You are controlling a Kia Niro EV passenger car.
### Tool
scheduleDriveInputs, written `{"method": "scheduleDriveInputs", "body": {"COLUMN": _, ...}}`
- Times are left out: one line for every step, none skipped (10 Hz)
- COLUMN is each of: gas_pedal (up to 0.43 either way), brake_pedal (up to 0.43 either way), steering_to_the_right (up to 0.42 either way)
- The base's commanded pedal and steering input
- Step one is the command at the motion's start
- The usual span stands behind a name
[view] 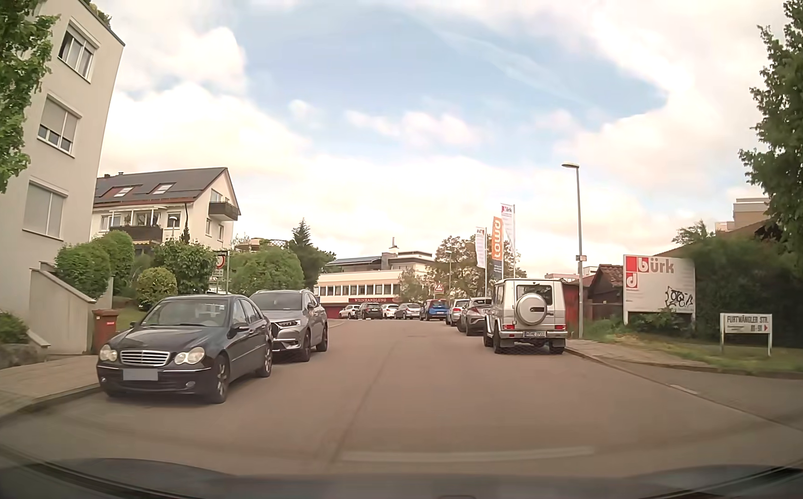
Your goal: Follow the waypoints while adhering to traffic rules and regulations
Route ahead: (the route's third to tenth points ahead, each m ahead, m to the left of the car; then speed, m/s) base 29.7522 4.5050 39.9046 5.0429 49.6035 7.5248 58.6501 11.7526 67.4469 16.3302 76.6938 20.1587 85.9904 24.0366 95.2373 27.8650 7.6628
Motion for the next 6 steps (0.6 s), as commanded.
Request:
{"method": "scheduleDriveInputs", "body": {"gas_pedal": 0.11, "brake_pedal": 0.0, "steering_to_the_right": -0.008}}
{"method": "scheduleDriveInputs", "body": {"gas_pedal": 0.098, "brake_pedal": 0.0, "steering_to_the_right": -0.008}}
{"method": "scheduleDriveInputs", "body": {"gas_pedal": 0.098, "brake_pedal": 0.0, "steering_to_the_right": -0.008}}
{"method": "scheduleDriveInputs", "body": {"gas_pedal": 0.098, "brake_pedal": 0.0, "steering_to_the_right": -0.008}}
{"method": "scheduleDriveInputs", "body": {"gas_pedal": 0.098, "brake_pedal": 0.0, "steering_to_the_right": -0.008}}
{"method": "scheduleDriveInputs", "body": {"gas_pedal": 0.098, "brake_pedal": 0.0, "steering_to_the_right": -0.008}}
